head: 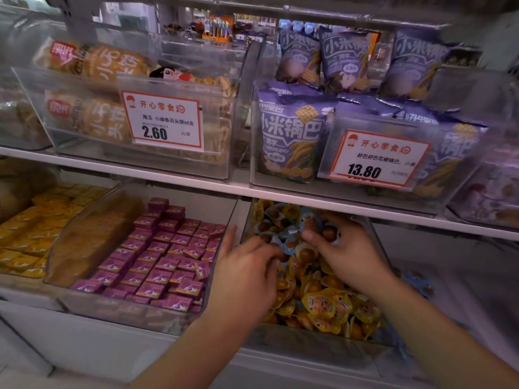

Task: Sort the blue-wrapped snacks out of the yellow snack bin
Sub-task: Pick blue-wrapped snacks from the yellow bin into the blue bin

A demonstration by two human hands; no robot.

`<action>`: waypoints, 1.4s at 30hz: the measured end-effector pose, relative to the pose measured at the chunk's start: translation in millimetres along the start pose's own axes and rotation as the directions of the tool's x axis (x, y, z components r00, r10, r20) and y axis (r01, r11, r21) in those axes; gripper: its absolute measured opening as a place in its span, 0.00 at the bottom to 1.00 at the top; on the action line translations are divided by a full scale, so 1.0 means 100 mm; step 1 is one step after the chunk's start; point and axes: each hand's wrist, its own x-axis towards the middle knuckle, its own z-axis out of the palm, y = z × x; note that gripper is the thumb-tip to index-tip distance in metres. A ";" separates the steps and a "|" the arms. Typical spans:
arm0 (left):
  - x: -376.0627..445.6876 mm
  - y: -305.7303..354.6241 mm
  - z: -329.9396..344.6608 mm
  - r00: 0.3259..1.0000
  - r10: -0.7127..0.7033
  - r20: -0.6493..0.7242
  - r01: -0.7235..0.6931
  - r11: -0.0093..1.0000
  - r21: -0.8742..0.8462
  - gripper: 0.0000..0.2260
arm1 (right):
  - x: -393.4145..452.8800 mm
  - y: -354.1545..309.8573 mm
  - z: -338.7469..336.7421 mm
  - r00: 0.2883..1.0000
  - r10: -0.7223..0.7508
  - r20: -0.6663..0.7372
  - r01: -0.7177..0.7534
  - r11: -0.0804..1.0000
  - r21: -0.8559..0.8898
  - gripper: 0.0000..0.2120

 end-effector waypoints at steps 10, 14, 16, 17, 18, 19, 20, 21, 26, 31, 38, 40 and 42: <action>-0.02 0.56 0.22 0.939 -0.343 -0.014 0.207 0.599 -0.773 0.10 | -0.58 -0.18 -0.05 0.827 0.374 0.420 -0.509 0.182 0.841 0.16; -0.06 0.66 0.32 0.990 -0.135 -0.045 0.078 0.778 -0.623 0.10 | -0.62 -0.09 -0.15 0.821 0.356 0.447 -0.515 0.123 0.848 0.20; -0.06 0.69 0.36 0.999 -0.028 -0.047 -0.005 0.809 -0.588 0.10 | -0.62 -0.04 -0.19 0.813 0.441 0.381 -0.504 0.206 0.839 0.19; -0.06 0.70 0.38 0.998 0.031 -0.054 -0.057 0.823 -0.565 0.11 | -0.62 -0.02 -0.23 0.812 0.490 0.316 -0.479 0.251 0.842 0.16; -0.07 0.69 0.40 0.994 0.092 -0.065 -0.112 0.837 -0.536 0.12 | -0.61 0.01 -0.29 0.813 0.527 0.248 -0.447 0.292 0.845 0.12; -0.07 0.68 0.42 0.988 0.138 -0.067 -0.152 0.843 -0.515 0.12 | -0.61 0.03 -0.36 0.815 0.544 0.199 -0.423 0.323 0.847 0.10; -0.07 0.67 0.43 0.986 0.159 -0.057 -0.165 0.846 -0.507 0.13 | -0.61 0.07 -0.45 0.821 0.545 0.170 -0.406 0.346 0.846 0.08; -0.05 0.65 0.44 0.986 0.161 -0.041 -0.160 0.848 -0.505 0.13 | -0.60 0.10 -0.54 0.826 0.542 0.156 -0.397 0.361 0.844 0.07; 0.07 0.48 0.52 0.988 0.157 0.004 -0.144 0.914 -0.379 0.12 | -0.60 0.56 -1.05 0.789 0.604 -0.109 -0.364 0.603 0.710 0.08; 0.15 0.35 0.64 0.985 0.087 0.152 -0.065 0.988 -0.139 0.18 | -0.63 1.19 -1.44 0.713 0.695 -0.093 -0.569 0.651 0.501 0.10; 0.18 0.36 0.69 0.932 0.142 0.334 -0.155 0.988 0.013 0.26 | -0.58 1.39 -1.53 0.742 0.530 -0.410 -0.474 0.848 0.238 0.10; 0.16 0.35 0.65 0.934 0.168 0.316 -0.166 0.986 -0.034 0.23 | -0.52 1.29 -1.44 0.778 0.445 -0.443 -0.387 0.896 0.220 0.11; 0.13 0.33 0.59 0.938 0.188 0.291 -0.172 0.982 -0.079 0.20 | -0.46 1.11 -1.29 0.822 0.325 -0.467 -0.272 0.945 0.180 0.13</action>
